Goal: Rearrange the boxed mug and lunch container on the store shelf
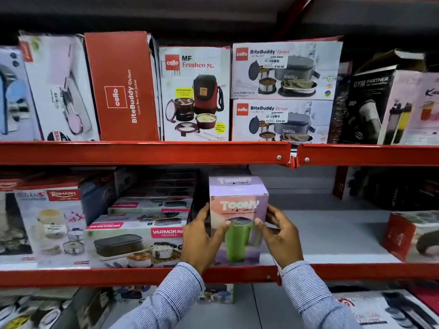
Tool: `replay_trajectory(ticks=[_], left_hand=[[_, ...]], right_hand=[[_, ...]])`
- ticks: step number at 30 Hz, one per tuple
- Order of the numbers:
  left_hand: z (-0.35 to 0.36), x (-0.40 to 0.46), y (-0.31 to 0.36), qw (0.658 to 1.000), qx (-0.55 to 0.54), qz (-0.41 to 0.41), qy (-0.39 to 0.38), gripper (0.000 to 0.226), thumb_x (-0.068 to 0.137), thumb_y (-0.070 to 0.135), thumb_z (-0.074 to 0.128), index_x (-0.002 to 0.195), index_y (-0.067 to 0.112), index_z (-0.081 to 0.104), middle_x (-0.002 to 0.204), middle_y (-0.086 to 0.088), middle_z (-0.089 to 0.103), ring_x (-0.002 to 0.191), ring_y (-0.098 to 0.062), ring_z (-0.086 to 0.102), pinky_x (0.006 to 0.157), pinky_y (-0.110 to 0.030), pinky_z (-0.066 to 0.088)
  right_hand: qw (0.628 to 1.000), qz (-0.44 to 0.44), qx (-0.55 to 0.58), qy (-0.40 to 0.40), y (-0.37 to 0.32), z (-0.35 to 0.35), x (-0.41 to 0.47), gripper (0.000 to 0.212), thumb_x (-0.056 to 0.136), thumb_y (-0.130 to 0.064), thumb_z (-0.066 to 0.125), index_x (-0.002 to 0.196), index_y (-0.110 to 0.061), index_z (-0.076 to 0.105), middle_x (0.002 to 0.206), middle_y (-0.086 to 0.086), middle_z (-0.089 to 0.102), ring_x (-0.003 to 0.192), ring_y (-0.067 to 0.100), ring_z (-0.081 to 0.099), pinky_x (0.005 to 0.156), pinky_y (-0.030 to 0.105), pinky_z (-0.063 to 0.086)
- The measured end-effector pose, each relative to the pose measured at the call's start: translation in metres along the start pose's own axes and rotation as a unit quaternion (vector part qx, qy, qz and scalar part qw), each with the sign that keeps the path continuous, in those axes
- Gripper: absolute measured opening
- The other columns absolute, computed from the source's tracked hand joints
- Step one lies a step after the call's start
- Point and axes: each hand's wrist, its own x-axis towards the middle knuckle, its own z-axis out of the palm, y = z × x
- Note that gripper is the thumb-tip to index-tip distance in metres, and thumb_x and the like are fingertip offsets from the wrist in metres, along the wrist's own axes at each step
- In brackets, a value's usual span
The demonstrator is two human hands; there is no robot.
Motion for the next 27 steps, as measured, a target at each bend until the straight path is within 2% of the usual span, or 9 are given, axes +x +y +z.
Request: replay_trajectory(ticks=[2, 7, 11, 14, 16, 18, 22, 25, 27], left_hand=[[0.006, 0.004, -0.010, 1.000, 0.019, -0.006, -0.003, 0.055, 0.085, 0.053, 0.070, 0.132, 0.025, 0.062, 0.097, 0.019, 0.075, 0.088, 0.005, 0.073, 0.078, -0.009, 0.056], [0.009, 0.008, -0.021, 0.999, 0.039, -0.013, 0.001, 0.053, 0.085, 0.056, 0.067, 0.130, 0.028, 0.062, 0.105, 0.014, 0.078, 0.091, 0.005, 0.072, 0.084, -0.028, 0.063], [0.011, 0.002, -0.024, 0.998, 0.056, -0.014, 0.003, 0.070, 0.081, 0.064, 0.065, 0.137, 0.024, 0.056, 0.115, 0.014, 0.076, 0.100, -0.001, 0.072, 0.091, -0.027, 0.060], [0.016, -0.005, -0.031, 0.996, 0.074, -0.038, -0.040, 0.082, 0.080, 0.059, 0.072, 0.146, 0.016, 0.047, 0.125, 0.013, 0.068, 0.112, -0.005, 0.066, 0.094, -0.015, 0.050], [0.017, -0.007, -0.031, 0.995, 0.065, -0.051, -0.053, 0.080, 0.080, 0.050, 0.076, 0.146, 0.017, 0.045, 0.126, 0.016, 0.060, 0.114, 0.000, 0.057, 0.088, 0.003, 0.036], [0.017, -0.006, -0.032, 0.996, 0.053, -0.055, -0.051, 0.078, 0.081, 0.045, 0.078, 0.146, 0.017, 0.045, 0.129, 0.018, 0.058, 0.120, -0.003, 0.058, 0.086, 0.009, 0.031], [0.019, -0.004, -0.035, 0.993, 0.073, -0.066, -0.058, 0.084, 0.082, 0.046, 0.077, 0.150, 0.013, 0.040, 0.143, 0.001, 0.062, 0.130, -0.018, 0.059, 0.094, -0.005, 0.035], [0.016, -0.007, -0.032, 0.992, 0.081, -0.062, -0.074, 0.089, 0.082, 0.049, 0.076, 0.153, 0.012, 0.038, 0.143, -0.002, 0.063, 0.129, -0.019, 0.061, 0.102, -0.021, 0.046], [0.010, -0.011, -0.025, 0.994, 0.079, -0.058, -0.054, 0.093, 0.080, 0.052, 0.076, 0.155, 0.015, 0.035, 0.142, -0.002, 0.064, 0.126, -0.016, 0.063, 0.105, -0.033, 0.053]], right_hand=[[1.000, 0.014, -0.014, -0.007, 0.010, 0.004, 0.004, 0.042, 0.084, -0.042, 0.072, 0.124, -0.038, 0.058, 0.120, -0.011, 0.071, 0.113, 0.009, 0.068, 0.090, 0.027, 0.059], [0.999, 0.030, -0.017, -0.008, 0.018, 0.005, 0.006, 0.040, 0.085, -0.038, 0.074, 0.122, -0.042, 0.059, 0.118, -0.016, 0.071, 0.105, -0.009, 0.066, 0.081, 0.009, 0.056], [0.998, 0.048, 0.018, -0.033, 0.032, -0.001, 0.000, 0.060, 0.074, -0.047, 0.079, 0.130, -0.034, 0.061, 0.126, -0.016, 0.069, 0.115, 0.004, 0.066, 0.088, 0.028, 0.061], [0.993, 0.091, 0.004, -0.072, 0.046, -0.001, -0.008, 0.062, 0.074, -0.031, 0.086, 0.129, -0.037, 0.060, 0.126, -0.013, 0.070, 0.117, 0.013, 0.067, 0.092, 0.033, 0.060], [0.991, 0.103, -0.020, -0.083, 0.048, 0.001, -0.012, 0.058, 0.074, -0.027, 0.086, 0.119, -0.051, 0.059, 0.115, -0.027, 0.071, 0.113, 0.006, 0.069, 0.090, 0.027, 0.060], [0.991, 0.103, -0.028, -0.084, 0.046, 0.003, -0.013, 0.057, 0.074, -0.030, 0.086, 0.113, -0.061, 0.058, 0.111, -0.038, 0.069, 0.110, 0.000, 0.068, 0.088, 0.023, 0.060], [0.990, 0.104, -0.036, -0.087, 0.043, 0.003, -0.015, 0.060, 0.074, -0.031, 0.086, 0.112, -0.067, 0.057, 0.109, -0.042, 0.067, 0.110, -0.004, 0.066, 0.082, 0.013, 0.057], [0.991, 0.112, -0.016, -0.076, 0.042, 0.003, -0.018, 0.071, 0.072, -0.028, 0.087, 0.134, -0.043, 0.055, 0.129, -0.019, 0.067, 0.120, 0.013, 0.065, 0.094, 0.031, 0.059], [0.995, 0.101, -0.012, 0.001, 0.027, 0.003, -0.024, 0.080, 0.072, -0.032, 0.085, 0.143, -0.028, 0.050, 0.140, -0.002, 0.061, 0.126, 0.022, 0.061, 0.100, 0.041, 0.056]])
